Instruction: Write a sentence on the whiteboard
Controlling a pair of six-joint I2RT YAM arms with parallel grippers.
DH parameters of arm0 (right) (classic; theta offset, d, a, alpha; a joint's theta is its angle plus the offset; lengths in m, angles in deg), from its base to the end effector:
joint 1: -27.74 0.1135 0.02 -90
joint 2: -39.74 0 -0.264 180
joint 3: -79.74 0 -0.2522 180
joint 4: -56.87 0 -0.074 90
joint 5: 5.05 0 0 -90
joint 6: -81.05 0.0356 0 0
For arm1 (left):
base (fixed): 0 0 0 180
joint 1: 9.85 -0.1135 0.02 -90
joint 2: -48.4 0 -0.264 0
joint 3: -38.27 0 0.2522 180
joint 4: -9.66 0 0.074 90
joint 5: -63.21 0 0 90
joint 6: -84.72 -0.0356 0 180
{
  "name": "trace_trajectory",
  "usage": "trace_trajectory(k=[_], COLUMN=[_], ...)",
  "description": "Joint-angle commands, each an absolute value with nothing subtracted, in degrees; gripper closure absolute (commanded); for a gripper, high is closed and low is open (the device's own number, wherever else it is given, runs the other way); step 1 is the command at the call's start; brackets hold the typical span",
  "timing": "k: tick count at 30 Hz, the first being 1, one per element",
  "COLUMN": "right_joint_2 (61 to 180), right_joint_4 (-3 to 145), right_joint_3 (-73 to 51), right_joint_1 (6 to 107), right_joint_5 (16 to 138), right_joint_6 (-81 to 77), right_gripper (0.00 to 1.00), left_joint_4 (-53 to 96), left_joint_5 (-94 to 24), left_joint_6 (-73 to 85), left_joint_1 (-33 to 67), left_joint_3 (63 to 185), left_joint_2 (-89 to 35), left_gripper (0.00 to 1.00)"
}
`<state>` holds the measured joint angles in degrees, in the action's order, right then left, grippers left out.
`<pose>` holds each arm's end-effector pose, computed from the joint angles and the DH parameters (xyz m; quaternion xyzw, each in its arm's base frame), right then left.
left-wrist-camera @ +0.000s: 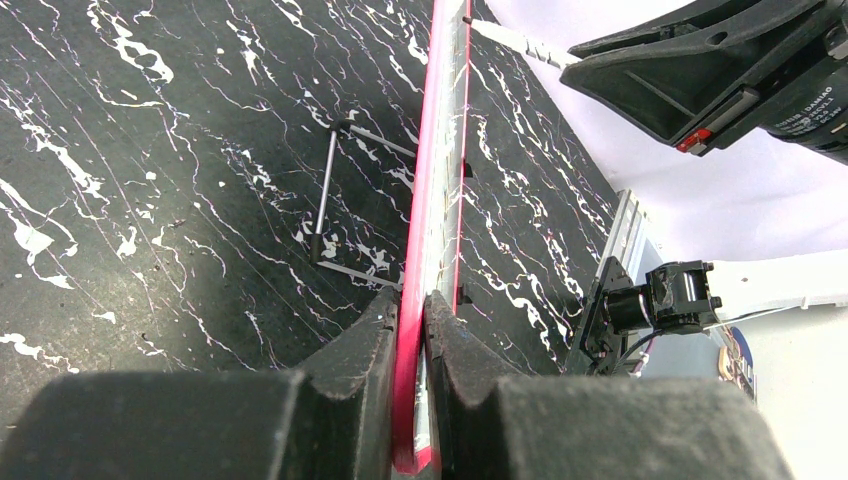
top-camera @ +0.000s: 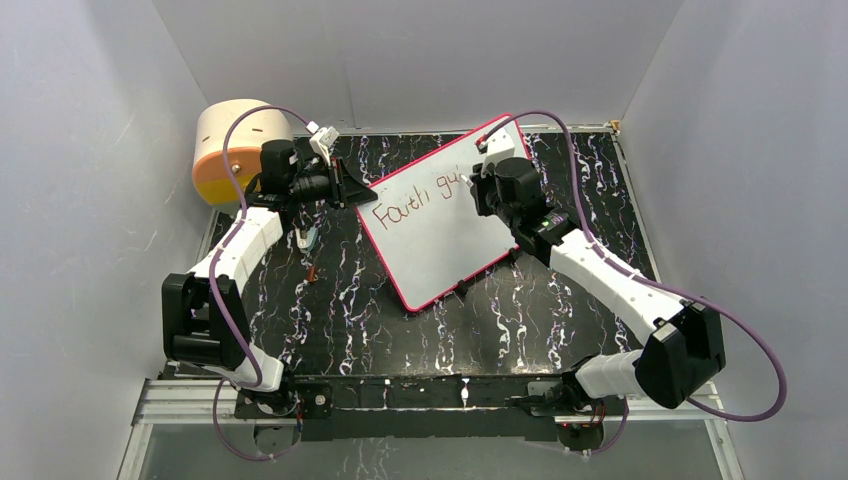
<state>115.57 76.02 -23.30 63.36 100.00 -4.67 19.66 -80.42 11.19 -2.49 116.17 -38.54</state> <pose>0.2579 0.1734 0.3409 -0.1426 0.7931 0.0992 0.5838 0.3384 -0.0726 0.3065 0.2033 0.7453 -0.4664 0.4310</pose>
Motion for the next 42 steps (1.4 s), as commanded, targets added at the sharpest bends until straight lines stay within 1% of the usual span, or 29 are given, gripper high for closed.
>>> trace_trajectory(k=[1,23,42], right_joint_2=[115.77,117.25,115.83], right_joint_4=[72.16,71.28,79.13], right_joint_3=[-21.47,-20.93,-21.52], right_joint_1=[62.99,62.96,62.98], right_joint_5=[100.06,100.28,99.59], right_joint_6=[-4.38,-4.27,-3.64], right_gripper=[1.00,1.00,1.00], left_joint_4=[24.82,24.91,24.92], left_joint_5=[-75.86,-75.92,-75.85], left_joint_6=[8.34,8.34,8.27], left_joint_1=[-1.15,-1.15,-1.15], left_joint_3=[115.74,115.67,115.66], left_joint_2=[-40.73,-40.73,-40.81], left_gripper=[1.00,1.00,1.00])
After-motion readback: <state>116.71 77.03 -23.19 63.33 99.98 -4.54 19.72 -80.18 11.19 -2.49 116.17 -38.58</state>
